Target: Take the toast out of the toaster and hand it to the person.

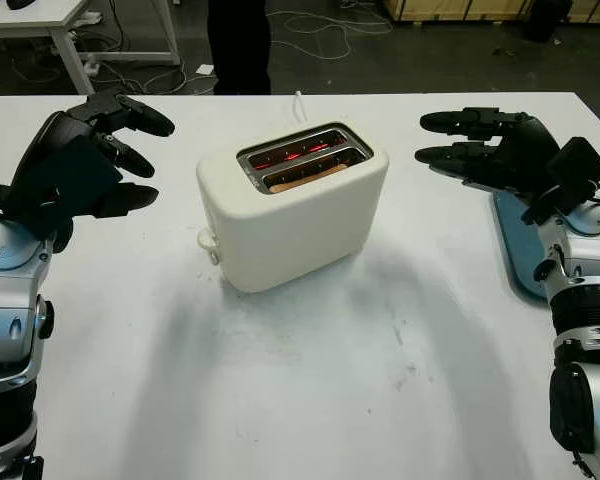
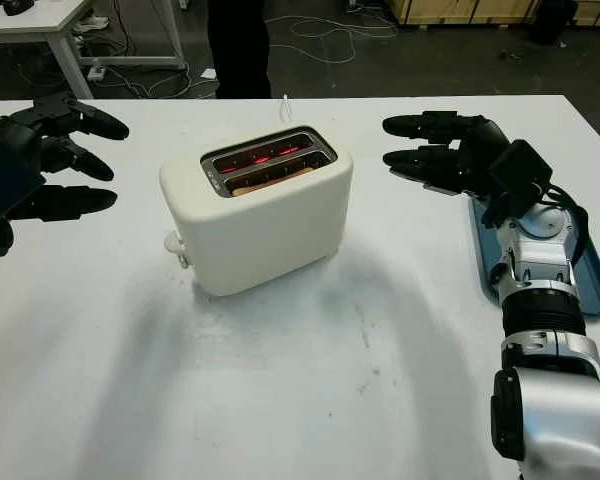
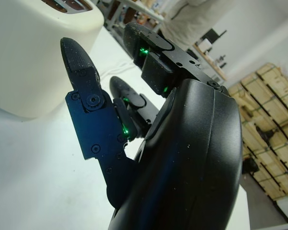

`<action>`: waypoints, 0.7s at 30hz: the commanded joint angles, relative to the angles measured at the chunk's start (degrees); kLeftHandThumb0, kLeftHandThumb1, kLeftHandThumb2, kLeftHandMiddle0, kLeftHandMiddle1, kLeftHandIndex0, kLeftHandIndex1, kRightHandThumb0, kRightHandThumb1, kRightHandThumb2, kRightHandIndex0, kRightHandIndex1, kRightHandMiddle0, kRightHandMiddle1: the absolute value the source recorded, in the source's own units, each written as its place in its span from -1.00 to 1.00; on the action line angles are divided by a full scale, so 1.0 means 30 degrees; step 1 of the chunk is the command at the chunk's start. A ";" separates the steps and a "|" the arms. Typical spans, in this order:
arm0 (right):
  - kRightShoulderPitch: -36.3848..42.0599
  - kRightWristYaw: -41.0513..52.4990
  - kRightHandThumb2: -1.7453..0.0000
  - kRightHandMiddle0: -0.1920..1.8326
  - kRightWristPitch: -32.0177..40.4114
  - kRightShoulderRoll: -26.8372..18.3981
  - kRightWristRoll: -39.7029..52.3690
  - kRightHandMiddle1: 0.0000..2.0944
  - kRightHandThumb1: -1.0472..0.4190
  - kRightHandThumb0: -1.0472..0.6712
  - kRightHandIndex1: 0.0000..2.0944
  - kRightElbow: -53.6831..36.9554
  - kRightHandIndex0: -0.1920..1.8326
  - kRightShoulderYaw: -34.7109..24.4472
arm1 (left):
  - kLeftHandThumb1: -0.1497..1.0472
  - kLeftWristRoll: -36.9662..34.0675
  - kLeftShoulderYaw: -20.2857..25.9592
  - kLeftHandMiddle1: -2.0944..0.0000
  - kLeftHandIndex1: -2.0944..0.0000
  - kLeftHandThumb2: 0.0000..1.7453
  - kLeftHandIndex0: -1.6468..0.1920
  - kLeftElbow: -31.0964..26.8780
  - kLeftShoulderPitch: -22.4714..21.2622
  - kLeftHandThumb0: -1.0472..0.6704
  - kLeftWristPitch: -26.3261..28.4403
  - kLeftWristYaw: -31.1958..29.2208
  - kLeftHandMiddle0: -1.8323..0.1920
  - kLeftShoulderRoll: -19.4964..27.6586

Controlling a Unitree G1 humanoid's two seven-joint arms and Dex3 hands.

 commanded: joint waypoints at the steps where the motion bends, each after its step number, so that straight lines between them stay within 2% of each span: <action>1: 0.0000 -0.0052 1.00 0.05 -0.0271 0.0090 0.0055 -1.00 -0.60 -0.35 -0.99 -0.0092 0.16 -0.0058 | 0.79 -0.0329 0.0213 -0.38 -0.08 -0.74 0.46 -0.0096 -0.0113 0.77 -0.0128 -0.0090 0.45 -0.0010; 21: -0.0006 -0.0080 1.00 0.05 -0.0187 0.0049 0.0068 -1.00 -0.60 -0.36 -1.00 0.0018 0.17 -0.0067 | 0.79 -0.0425 0.0229 -0.39 -0.10 -0.76 0.46 -0.0032 0.0029 0.76 -0.0402 0.0021 0.45 0.0003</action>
